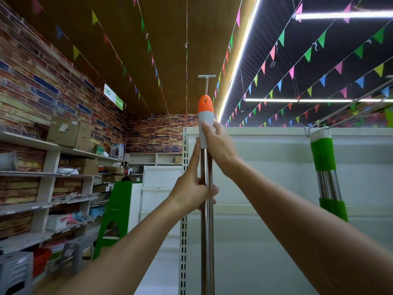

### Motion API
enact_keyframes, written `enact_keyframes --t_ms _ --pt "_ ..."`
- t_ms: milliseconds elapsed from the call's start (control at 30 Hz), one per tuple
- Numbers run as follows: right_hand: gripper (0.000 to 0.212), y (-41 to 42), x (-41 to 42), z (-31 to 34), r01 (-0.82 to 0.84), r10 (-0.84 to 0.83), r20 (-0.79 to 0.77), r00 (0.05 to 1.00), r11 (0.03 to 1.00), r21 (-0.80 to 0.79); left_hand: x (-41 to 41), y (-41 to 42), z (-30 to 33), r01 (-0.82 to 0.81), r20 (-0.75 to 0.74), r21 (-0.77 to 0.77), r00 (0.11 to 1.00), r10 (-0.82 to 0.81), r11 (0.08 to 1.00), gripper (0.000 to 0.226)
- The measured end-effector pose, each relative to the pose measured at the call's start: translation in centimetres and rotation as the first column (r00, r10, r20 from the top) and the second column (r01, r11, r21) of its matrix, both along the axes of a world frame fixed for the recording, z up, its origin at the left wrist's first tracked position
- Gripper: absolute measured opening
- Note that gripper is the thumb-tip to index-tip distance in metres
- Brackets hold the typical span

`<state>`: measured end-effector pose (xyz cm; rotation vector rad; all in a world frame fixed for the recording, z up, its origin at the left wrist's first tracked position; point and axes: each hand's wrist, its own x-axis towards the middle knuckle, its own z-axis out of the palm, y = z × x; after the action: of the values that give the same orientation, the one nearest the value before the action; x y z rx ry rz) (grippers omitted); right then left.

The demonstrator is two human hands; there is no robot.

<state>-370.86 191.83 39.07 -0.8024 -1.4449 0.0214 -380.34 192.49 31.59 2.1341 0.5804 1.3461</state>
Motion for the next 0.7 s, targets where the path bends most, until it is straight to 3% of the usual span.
enact_keyframes --t_ms 100,400,700 --pt "0.046 -0.1 -0.3 2.4 -0.132 0.134 -0.138 0.981 0.991 0.022 0.0 0.2 -0.1 -0.010 -0.006 0.010 1.000 0.010 1.000 0.109" --pt "0.026 0.4 -0.5 4.8 -0.420 0.401 -0.246 0.882 0.907 -0.027 -0.3 0.6 0.4 -0.021 0.011 0.036 1.000 0.021 0.999 0.108" --pt "0.019 0.8 0.2 5.5 -0.469 0.431 -0.288 0.855 0.880 -0.073 -0.1 1.0 0.0 -0.028 -0.007 0.053 1.000 0.028 0.998 0.107"
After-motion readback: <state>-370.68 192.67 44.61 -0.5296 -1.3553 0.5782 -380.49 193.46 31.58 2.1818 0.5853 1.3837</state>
